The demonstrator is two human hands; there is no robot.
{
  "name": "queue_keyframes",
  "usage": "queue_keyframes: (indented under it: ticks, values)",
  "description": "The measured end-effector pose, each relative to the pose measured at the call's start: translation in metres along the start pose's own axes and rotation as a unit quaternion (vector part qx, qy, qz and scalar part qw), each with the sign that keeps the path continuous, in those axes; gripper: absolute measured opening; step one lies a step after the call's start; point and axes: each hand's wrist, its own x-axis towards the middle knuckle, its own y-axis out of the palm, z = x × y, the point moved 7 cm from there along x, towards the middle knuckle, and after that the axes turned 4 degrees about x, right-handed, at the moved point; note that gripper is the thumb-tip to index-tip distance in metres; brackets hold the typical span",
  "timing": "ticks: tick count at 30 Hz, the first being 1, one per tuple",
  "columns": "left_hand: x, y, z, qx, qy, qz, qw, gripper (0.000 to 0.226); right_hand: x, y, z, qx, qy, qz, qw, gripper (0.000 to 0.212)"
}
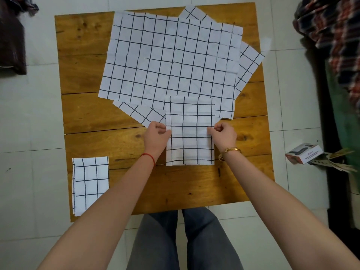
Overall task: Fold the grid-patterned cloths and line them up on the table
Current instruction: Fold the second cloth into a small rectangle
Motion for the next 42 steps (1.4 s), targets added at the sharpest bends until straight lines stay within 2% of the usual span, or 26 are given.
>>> queue_keyframes:
  ticks: [5,8,14,21,28,36,39,42]
  values:
    - [0.003,-0.005,0.004,-0.06,-0.042,0.06,0.996,0.041,0.003,-0.001,-0.003,0.096,0.038,0.015,0.995,0.017]
    - [0.007,-0.009,0.006,-0.042,-0.044,0.074,0.995,0.04,0.005,-0.001,-0.006,0.117,0.058,0.031,0.991,0.023]
    - [0.009,-0.015,0.007,-0.025,-0.039,0.085,0.995,0.033,0.005,-0.002,0.001,0.06,0.004,0.079,0.995,0.008]
    - [0.008,-0.025,0.003,-0.002,-0.017,0.065,0.998,0.03,-0.006,-0.01,0.019,-0.048,-0.098,0.037,0.993,0.011]
    - [0.003,-0.03,-0.003,-0.034,-0.017,0.047,0.998,0.034,-0.008,-0.008,0.018,-0.027,-0.084,0.032,0.996,0.011]
    - [-0.003,-0.03,-0.007,-0.058,-0.004,0.073,0.996,0.032,-0.011,-0.015,0.022,0.038,-0.089,-0.026,0.995,0.029]
    - [-0.003,-0.031,-0.007,-0.073,-0.004,0.087,0.994,0.028,-0.01,-0.005,0.03,0.028,-0.074,0.037,0.996,0.047]
    - [-0.003,-0.033,-0.007,-0.089,-0.009,0.087,0.992,0.027,-0.011,0.01,0.03,0.053,-0.016,0.128,0.99,0.065]
